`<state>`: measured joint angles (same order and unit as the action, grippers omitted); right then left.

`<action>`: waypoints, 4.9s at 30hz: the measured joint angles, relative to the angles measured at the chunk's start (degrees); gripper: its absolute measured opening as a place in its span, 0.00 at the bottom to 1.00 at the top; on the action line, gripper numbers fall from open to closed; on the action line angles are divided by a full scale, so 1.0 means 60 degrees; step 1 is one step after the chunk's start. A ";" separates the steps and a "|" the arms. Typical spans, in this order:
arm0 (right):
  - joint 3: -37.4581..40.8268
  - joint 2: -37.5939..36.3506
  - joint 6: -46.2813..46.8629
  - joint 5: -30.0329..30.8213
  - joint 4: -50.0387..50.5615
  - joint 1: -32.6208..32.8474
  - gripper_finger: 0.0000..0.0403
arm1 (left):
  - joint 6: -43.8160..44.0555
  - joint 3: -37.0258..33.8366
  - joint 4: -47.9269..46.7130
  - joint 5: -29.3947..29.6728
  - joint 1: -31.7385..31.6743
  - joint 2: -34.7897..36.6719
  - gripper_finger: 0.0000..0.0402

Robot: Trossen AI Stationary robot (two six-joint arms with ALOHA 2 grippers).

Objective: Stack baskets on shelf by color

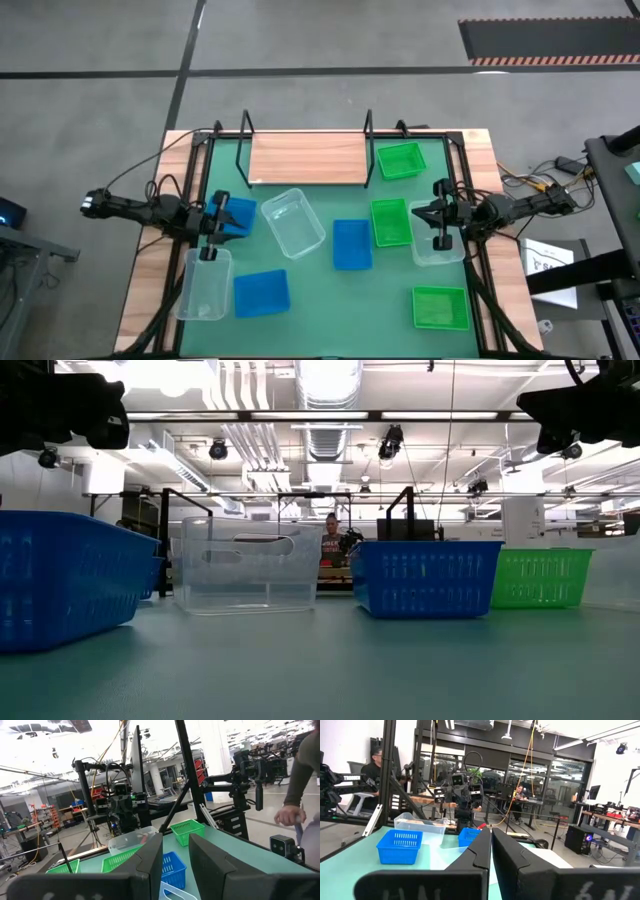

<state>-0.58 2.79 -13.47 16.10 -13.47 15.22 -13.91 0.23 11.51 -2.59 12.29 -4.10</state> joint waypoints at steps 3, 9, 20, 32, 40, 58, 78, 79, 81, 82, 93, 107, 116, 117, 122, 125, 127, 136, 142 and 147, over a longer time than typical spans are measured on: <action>-0.0001 -0.0002 0.0000 0.0002 0.0000 0.0002 0.02 | 0.0000 0.0003 0.0000 0.0000 0.0000 -0.0001 0.20; 0.0000 -0.0001 0.0000 0.0002 0.0000 0.0004 0.02 | 0.0000 0.0003 0.0000 0.0000 -0.0003 -0.0003 0.20; -0.0003 -0.0003 0.0000 0.0000 -0.0004 0.0004 0.02 | 0.0000 0.0003 0.0000 0.0000 -0.0003 -0.0002 0.20; -0.0001 -0.0003 -0.0359 0.0011 -0.0004 0.0000 0.02 | 0.0000 0.0003 0.0000 0.0000 -0.0002 -0.0001 0.20; -0.0003 -0.0005 0.3887 -0.0078 -0.1677 0.0018 0.02 | -0.0002 0.0003 0.0013 0.0000 -0.0003 -0.0001 0.20; -0.0003 0.0000 0.3891 -0.0106 -0.1588 0.0019 0.02 | 0.0015 0.0000 0.1530 -0.0011 -0.0003 0.0000 0.20; -0.0003 0.1152 0.1486 0.0838 -0.3348 0.0018 0.02 | 0.1019 0.0000 0.2841 -0.0047 0.0008 -0.0018 0.20; -0.0001 0.1445 0.1219 0.0840 -0.3739 0.0018 0.02 | 0.1270 0.0000 0.2852 -0.0047 0.0008 -0.0018 0.20; -0.0003 0.2087 0.0697 0.0839 -0.4528 0.0018 0.02 | 0.2012 0.0000 0.2869 -0.0047 0.0011 -0.0018 0.20; -0.0009 0.2463 0.0447 0.0840 -0.5029 0.0018 0.02 | 0.2168 0.0000 0.2920 -0.0045 0.0011 -0.0014 0.20; -0.2762 0.6043 -0.0876 0.0834 -0.4959 0.0018 0.02 | 0.0611 0.0000 0.5334 -0.0015 0.0011 -0.0175 0.20; -0.6814 0.9701 -0.0391 0.0826 -0.1217 0.0582 0.02 | 0.3379 0.0000 0.6480 -0.0004 0.0008 -0.0168 0.20; -1.0100 1.1648 0.2067 0.0818 0.4183 0.0758 0.02 | 0.3501 0.0000 0.6500 -0.0015 0.0011 -0.0239 0.20; -1.0479 1.1890 0.2322 0.0815 0.4956 0.0758 0.02 | 0.3501 0.0000 0.6514 -0.0015 0.0011 -0.0244 0.20; -1.2433 1.3121 0.3635 0.0790 0.8109 0.0758 0.02 | 0.3501 0.0000 0.6505 -0.0015 0.0011 -0.0240 0.20; -1.3265 1.3914 0.4274 0.0192 0.9527 0.0758 0.04 | 0.3501 0.0004 0.6517 -0.0011 0.0008 -0.0229 0.20; -1.3707 1.4393 0.4592 -0.0172 1.0233 0.0758 0.07 | 0.3501 0.0046 0.6504 -0.0011 0.0011 -0.0232 0.20; -1.4623 1.6198 0.5429 -0.1284 1.1676 0.0798 0.31 | 0.3501 0.0074 0.6522 -0.0005 0.0008 -0.0221 0.20; -1.4662 1.6969 0.5533 -0.2058 1.1786 0.0794 0.38 | 0.3501 0.0079 0.6609 -0.0001 0.0008 -0.0215 0.20; -1.4662 1.7334 0.5530 -0.2280 1.1759 0.0790 0.40 | 0.3501 0.0076 0.6623 0.0000 0.0008 -0.0215 0.20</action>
<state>-88.55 106.79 19.70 2.42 57.08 19.97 7.09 0.69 51.24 -2.59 12.34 -5.39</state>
